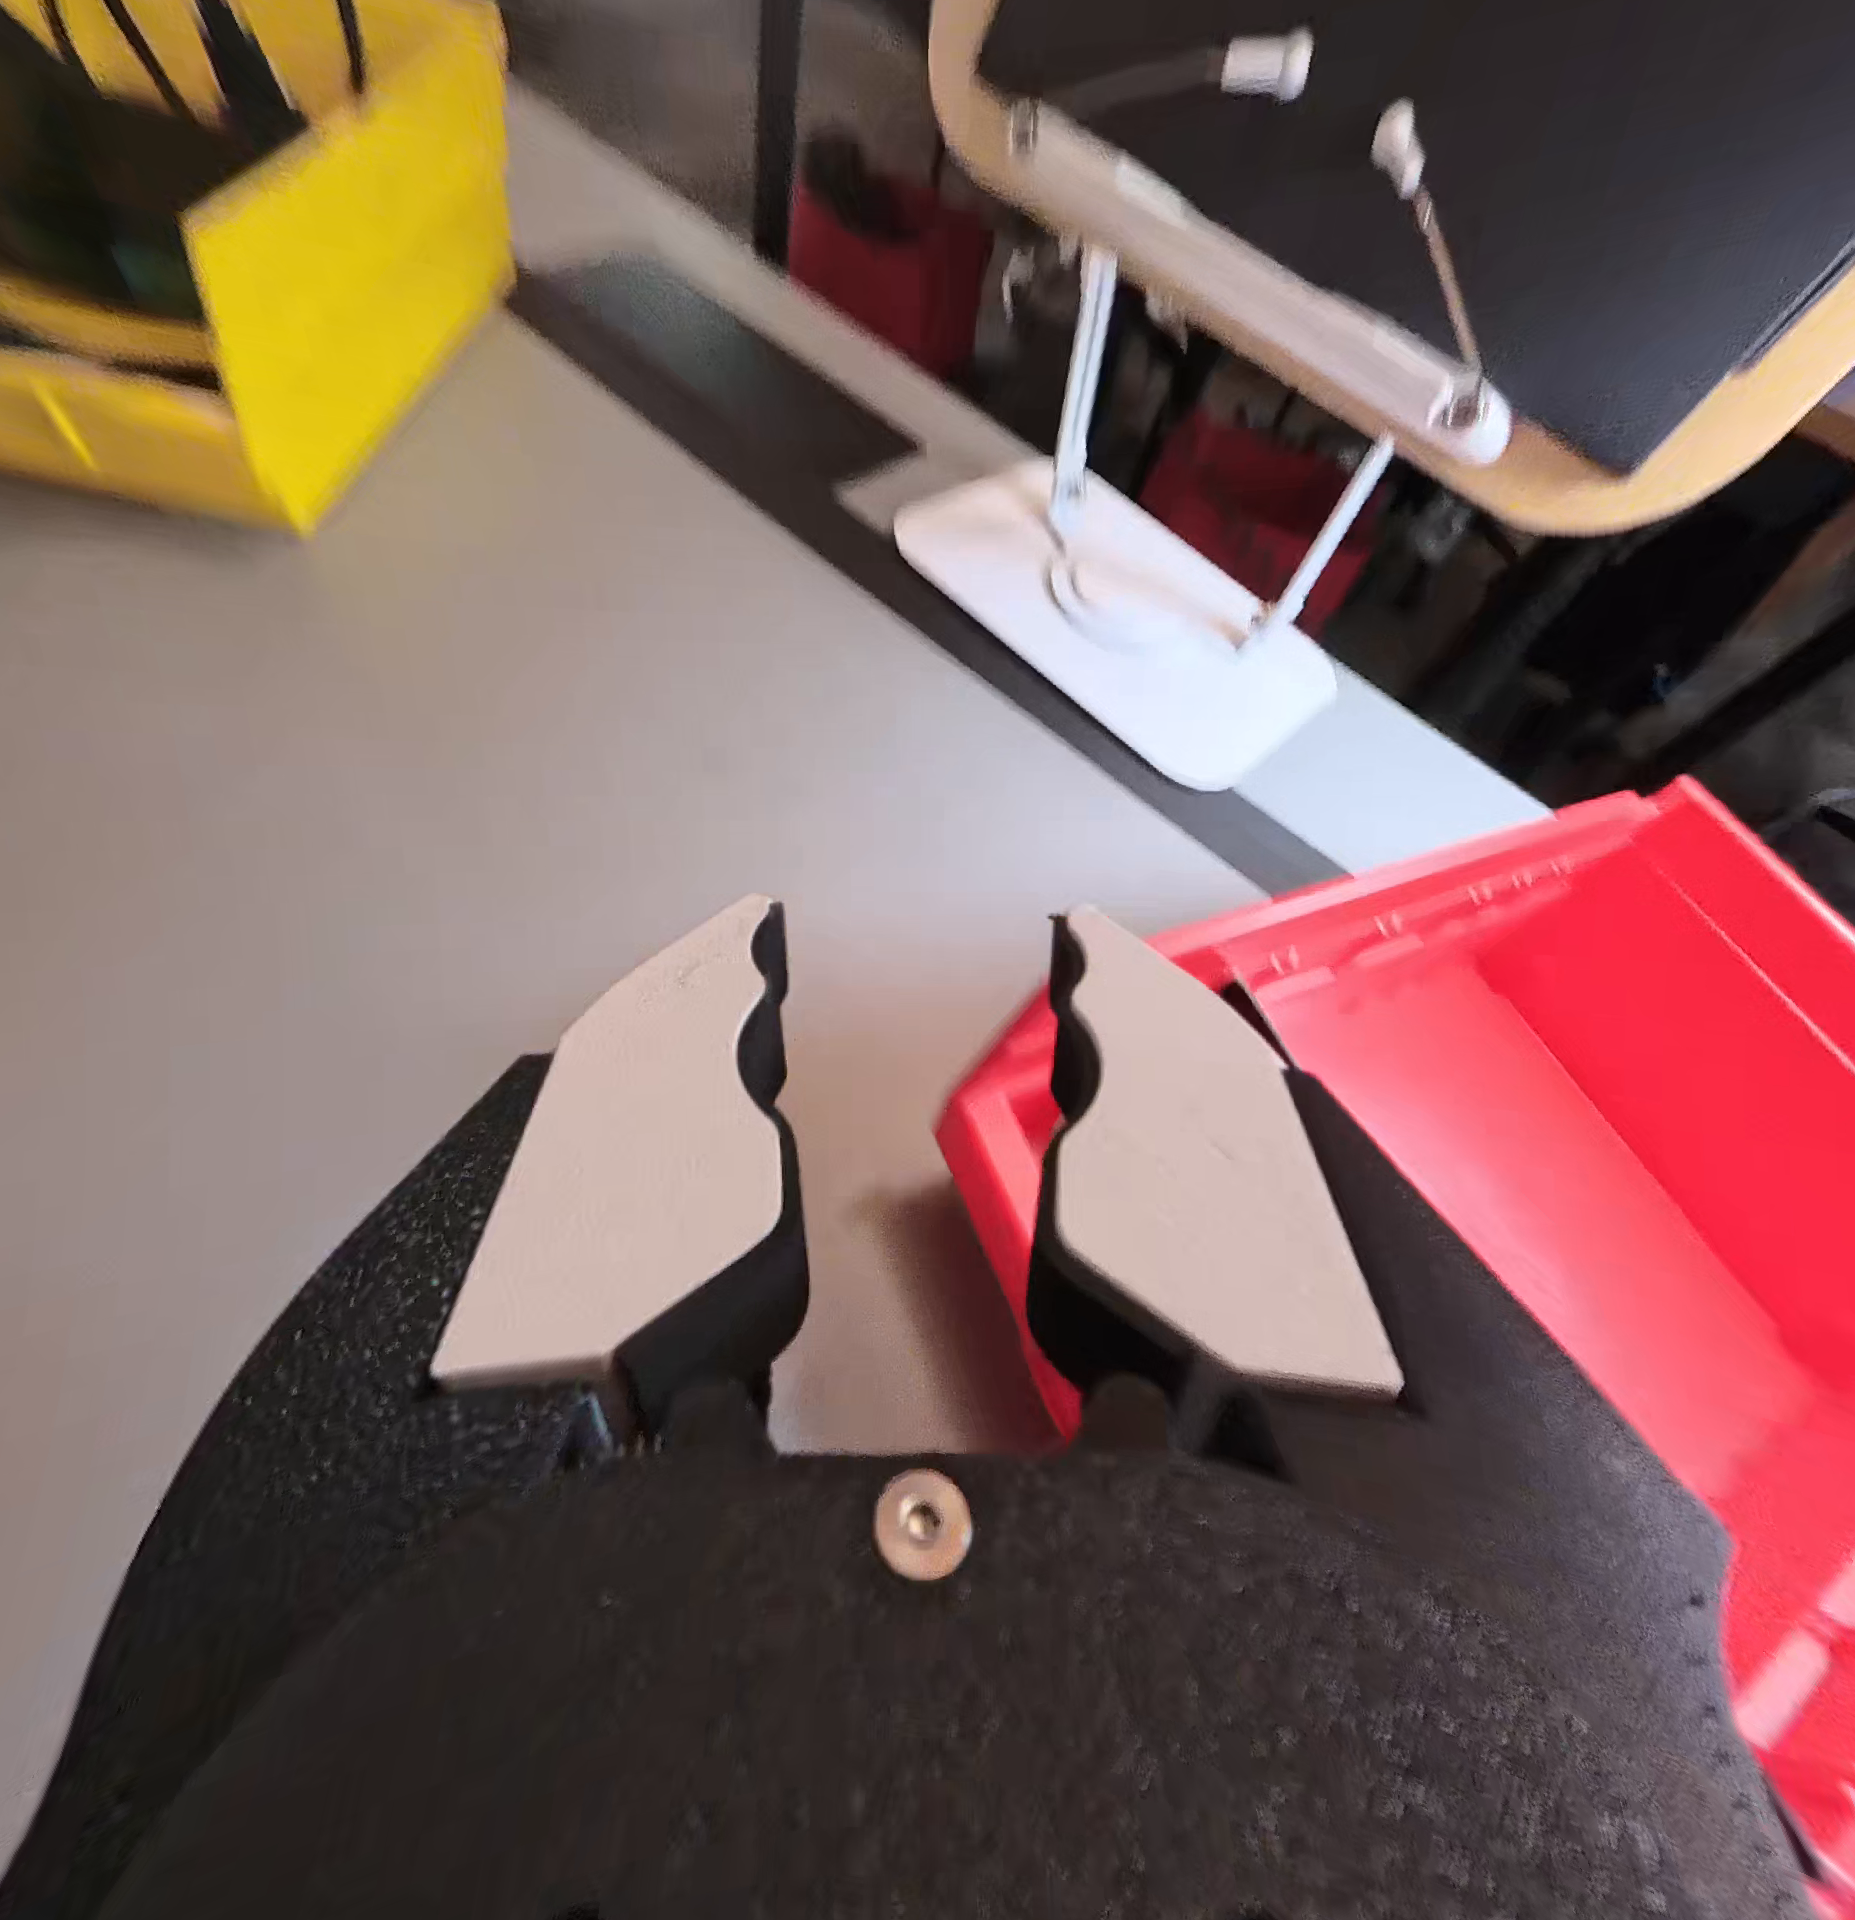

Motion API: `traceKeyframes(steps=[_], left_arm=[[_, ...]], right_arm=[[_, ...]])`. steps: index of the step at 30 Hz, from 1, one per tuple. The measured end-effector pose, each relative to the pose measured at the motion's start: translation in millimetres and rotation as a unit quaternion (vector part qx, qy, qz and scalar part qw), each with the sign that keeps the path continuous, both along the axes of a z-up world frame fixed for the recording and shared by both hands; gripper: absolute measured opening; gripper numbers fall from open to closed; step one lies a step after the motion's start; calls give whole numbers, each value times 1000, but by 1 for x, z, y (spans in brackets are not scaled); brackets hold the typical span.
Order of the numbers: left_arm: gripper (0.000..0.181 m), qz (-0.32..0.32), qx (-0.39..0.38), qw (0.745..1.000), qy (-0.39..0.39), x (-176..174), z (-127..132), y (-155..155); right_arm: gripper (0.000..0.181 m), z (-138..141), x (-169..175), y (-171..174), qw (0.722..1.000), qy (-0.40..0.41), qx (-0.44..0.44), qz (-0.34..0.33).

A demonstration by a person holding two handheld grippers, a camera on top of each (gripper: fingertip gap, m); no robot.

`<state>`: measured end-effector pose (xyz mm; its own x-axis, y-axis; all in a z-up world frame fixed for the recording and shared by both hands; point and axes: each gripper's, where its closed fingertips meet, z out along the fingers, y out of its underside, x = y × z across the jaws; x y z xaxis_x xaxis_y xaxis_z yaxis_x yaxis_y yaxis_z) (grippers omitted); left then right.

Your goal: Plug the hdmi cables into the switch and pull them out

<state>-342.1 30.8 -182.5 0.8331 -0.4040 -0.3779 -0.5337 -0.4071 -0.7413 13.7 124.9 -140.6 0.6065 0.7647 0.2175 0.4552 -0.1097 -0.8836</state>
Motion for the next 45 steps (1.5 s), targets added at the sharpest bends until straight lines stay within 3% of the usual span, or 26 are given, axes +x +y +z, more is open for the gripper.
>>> traceKeyframes(steps=[3,8,12,15,19,22,28,34,36,41,45], left_arm=[[41,23,52,997,-60,-5,29,0],[40,77,81,990,-87,-38,56,5],[40,129,44,985,-103,-79,70,23],[40,163,13,973,-161,-102,72,47],[43,208,-31,957,-201,-128,53,87],[44,228,-83,959,-146,-150,28,111],[44,199,-219,955,-36,-172,-15,129],[45,165,-300,940,6,-174,-46,141],[33,152,-318,936,0,-170,-54,143],[24,149,-317,936,-15,-170,-55,146],[24,148,-285,946,-46,-167,-35,145]], right_arm=[[46,10,-22,0,996,85,25,8],[39,-10,-46,-9,980,180,66,47],[36,-26,-52,-15,981,173,63,58],[35,-26,-55,-20,980,179,57,65],[32,-33,-56,-26,980,178,46,71],[30,-35,-57,-29,981,172,44,77],[24,-39,-61,-32,979,179,21,97],[21,-42,-64,-32,976,190,-3,105],[21,-43,-63,-31,975,194,-11,106],[19,-46,-62,-29,974,199,-26,107],[18,-46,-62,-27,974,198,-28,107]])
